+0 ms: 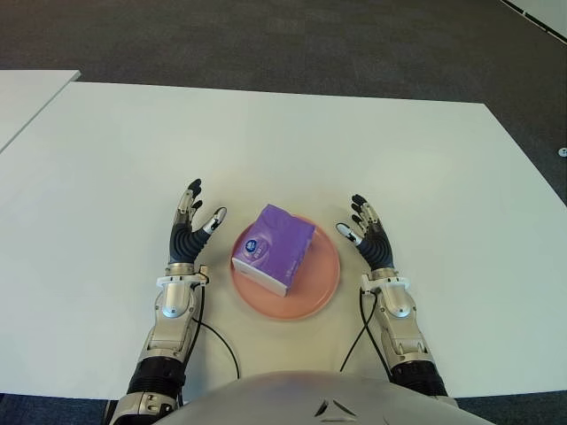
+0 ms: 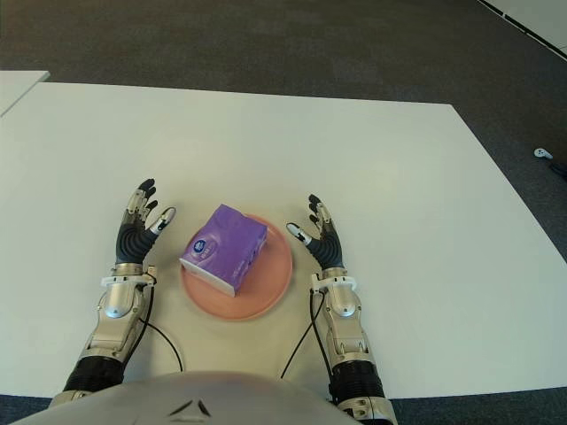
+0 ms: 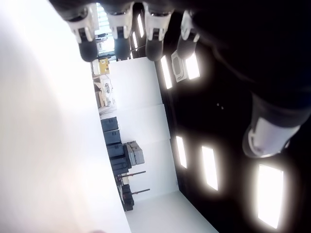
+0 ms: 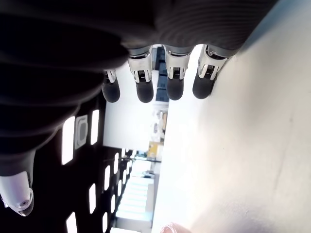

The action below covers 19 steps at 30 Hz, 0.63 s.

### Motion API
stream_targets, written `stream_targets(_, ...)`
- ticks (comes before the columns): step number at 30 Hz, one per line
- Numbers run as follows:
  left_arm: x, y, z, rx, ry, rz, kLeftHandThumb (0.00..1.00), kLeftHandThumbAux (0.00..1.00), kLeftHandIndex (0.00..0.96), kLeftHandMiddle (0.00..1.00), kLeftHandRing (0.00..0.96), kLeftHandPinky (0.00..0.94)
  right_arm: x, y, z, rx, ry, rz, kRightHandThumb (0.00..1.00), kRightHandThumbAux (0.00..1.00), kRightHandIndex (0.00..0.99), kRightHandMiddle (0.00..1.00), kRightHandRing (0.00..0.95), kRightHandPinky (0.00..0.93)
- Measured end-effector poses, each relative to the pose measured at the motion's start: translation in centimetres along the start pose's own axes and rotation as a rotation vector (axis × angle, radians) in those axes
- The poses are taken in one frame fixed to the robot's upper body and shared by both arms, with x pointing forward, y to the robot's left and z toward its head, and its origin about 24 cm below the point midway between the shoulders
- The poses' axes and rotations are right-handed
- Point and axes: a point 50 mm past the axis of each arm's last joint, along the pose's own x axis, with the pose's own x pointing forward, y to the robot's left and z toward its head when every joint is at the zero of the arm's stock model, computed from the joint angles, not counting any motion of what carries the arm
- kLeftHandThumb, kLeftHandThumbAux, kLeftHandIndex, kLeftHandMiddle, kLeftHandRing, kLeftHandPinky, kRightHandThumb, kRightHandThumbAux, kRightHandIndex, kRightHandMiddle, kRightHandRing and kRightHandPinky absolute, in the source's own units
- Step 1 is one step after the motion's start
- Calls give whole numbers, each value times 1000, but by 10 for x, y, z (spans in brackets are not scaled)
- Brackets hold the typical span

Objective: Put the tissue paper into the plate.

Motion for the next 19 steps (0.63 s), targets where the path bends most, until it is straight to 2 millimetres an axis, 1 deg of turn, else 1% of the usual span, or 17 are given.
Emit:
stream_targets(5, 0, 0, 0, 0, -2, -2, 0, 543, 0, 0, 0, 0, 1, 0, 0, 11, -10, -13, 0, 573, 0, 0, 0, 0)
stream_targets(12, 0, -1, 1, -1, -5, -8, 0, 539, 0, 0, 0, 0, 3, 1, 0, 22, -47, -25, 0, 550, 0, 0, 0, 0)
stream_targets(19, 0, -1, 0, 0, -2, -7, 0, 537, 0, 0, 0, 0, 7, 4, 1, 89, -80, -54, 11, 569, 0, 0, 0, 0)
